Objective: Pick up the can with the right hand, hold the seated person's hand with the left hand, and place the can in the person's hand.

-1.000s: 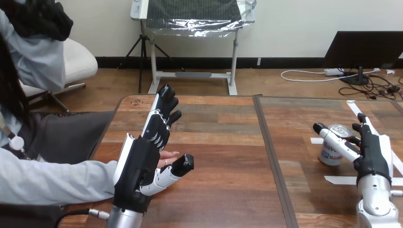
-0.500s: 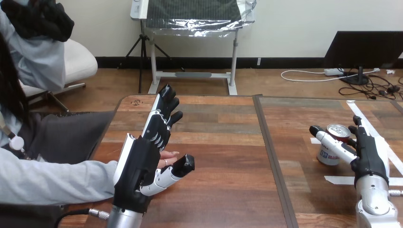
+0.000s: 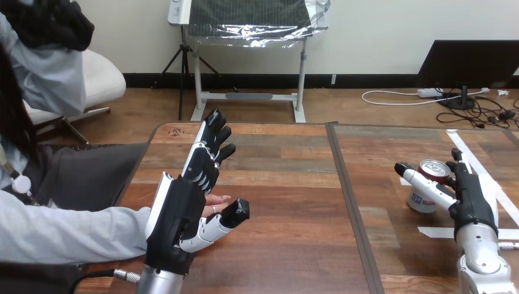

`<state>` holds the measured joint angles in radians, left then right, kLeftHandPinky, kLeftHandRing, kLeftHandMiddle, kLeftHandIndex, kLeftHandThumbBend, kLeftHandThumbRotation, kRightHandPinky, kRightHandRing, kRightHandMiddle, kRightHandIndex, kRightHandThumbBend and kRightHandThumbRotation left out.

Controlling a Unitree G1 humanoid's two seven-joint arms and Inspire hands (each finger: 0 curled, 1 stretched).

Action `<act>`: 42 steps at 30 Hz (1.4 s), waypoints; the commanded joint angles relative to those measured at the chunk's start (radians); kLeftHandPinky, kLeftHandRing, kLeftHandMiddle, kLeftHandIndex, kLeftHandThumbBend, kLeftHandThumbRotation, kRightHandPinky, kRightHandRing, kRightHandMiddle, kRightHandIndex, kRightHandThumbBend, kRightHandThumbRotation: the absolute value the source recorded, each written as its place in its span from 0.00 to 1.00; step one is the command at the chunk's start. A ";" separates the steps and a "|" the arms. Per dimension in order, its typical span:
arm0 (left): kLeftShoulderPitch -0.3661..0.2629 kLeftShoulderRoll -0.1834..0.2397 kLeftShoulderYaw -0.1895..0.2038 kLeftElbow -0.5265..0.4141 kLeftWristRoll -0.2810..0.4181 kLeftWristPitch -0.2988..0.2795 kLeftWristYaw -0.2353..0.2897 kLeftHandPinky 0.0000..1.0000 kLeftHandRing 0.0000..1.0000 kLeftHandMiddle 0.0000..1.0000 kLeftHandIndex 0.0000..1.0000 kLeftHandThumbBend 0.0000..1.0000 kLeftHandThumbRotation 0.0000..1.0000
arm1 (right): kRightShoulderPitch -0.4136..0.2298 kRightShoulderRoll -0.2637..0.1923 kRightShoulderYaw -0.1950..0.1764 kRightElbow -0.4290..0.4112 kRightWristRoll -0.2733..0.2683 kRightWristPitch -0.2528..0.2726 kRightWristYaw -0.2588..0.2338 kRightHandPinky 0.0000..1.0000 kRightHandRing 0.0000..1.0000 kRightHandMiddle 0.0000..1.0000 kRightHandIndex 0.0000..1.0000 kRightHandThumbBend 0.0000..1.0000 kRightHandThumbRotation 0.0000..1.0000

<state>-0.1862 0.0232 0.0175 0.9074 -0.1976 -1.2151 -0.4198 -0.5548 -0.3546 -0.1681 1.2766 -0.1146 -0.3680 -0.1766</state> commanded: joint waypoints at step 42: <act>-0.018 -0.001 0.004 -0.052 -0.019 -0.013 -0.007 0.90 0.95 0.98 0.97 1.00 0.65 | -0.124 0.009 0.006 0.022 0.011 0.055 -0.007 0.81 0.90 0.94 0.97 1.00 0.37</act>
<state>-0.1841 0.0228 0.0175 0.9007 -0.1996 -1.2151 -0.4216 -0.5815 -0.3522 -0.1582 1.3006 -0.1132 -0.3166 -0.1753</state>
